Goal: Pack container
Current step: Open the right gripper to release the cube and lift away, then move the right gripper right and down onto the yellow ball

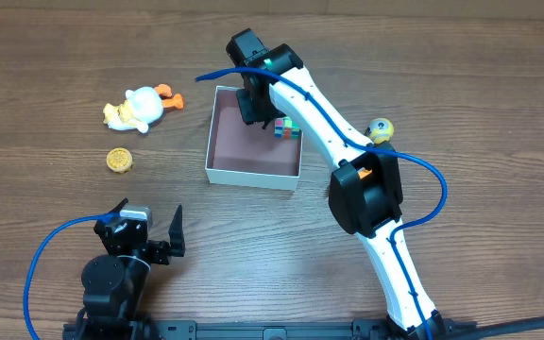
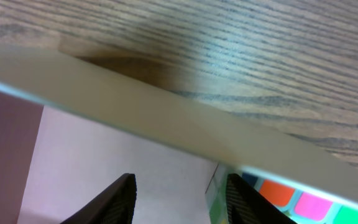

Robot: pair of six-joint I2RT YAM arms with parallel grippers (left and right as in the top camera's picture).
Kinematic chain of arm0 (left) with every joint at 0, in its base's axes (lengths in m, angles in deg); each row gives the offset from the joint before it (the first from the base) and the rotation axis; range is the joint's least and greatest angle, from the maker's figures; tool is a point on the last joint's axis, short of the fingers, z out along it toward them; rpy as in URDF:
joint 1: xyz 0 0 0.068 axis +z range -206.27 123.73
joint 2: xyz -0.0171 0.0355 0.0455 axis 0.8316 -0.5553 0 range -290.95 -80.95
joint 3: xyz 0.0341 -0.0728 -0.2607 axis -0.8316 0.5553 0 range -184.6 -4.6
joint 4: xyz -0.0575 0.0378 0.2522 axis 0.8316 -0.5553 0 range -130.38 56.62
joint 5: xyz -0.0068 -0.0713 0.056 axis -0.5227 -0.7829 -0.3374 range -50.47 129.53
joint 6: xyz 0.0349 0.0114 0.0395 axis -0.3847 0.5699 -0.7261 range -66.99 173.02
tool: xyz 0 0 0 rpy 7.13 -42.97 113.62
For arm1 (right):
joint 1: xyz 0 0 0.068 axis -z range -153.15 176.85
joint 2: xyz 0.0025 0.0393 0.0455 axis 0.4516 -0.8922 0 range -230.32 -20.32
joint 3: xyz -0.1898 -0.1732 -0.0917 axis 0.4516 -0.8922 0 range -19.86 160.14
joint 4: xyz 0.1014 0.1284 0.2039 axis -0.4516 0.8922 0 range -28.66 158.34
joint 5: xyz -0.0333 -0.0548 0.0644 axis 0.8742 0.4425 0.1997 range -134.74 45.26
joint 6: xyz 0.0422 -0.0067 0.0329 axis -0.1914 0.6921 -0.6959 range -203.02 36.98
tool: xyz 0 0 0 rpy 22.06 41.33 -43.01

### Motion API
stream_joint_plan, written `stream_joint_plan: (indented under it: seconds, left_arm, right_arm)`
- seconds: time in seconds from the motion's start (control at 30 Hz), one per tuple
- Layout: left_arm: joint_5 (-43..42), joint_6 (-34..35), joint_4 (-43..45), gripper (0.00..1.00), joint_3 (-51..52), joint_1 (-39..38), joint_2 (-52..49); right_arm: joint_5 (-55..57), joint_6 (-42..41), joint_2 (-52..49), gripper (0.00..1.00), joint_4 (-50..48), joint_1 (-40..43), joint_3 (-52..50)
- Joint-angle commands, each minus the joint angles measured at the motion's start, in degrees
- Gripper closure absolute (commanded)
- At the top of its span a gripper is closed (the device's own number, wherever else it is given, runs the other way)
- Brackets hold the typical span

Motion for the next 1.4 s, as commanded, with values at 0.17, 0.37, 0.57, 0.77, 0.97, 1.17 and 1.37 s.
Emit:
stream_joint_plan:
  seconds: [0.17,0.37,0.57,0.77,0.97,1.17,1.37]
  left_arm:
    - [0.2,0.8,0.2,0.0,0.3,0.3,0.5]
    - [0.2,0.8,0.2,0.0,0.3,0.3,0.5]
    - [0.2,0.8,0.2,0.0,0.3,0.3,0.5]
    - [0.2,0.8,0.2,0.0,0.3,0.3,0.5]
    - [0.2,0.8,0.2,0.0,0.3,0.3,0.5]
    - [0.2,0.8,0.2,0.0,0.3,0.3,0.5]
    - [0.2,0.8,0.2,0.0,0.3,0.3,0.5]
  right_arm:
    - [0.3,1.2,2.1,0.45,4.4,-1.0,4.8]
    - [-0.8,0.9,2.1,0.37,11.3,-1.0,19.0]
    - [4.1,-5.0,2.1,0.3,16.4,1.3,25.8]
    - [7.5,-15.8,2.1,0.31,22.8,8.5,25.8]
    - [3.6,-18.9,2.1,0.28,24.9,17.2,25.2]
    - [4.1,-19.7,2.1,0.25,24.8,21.9,21.1]
    - [6.8,-19.7,2.1,0.25,22.5,24.0,11.3]
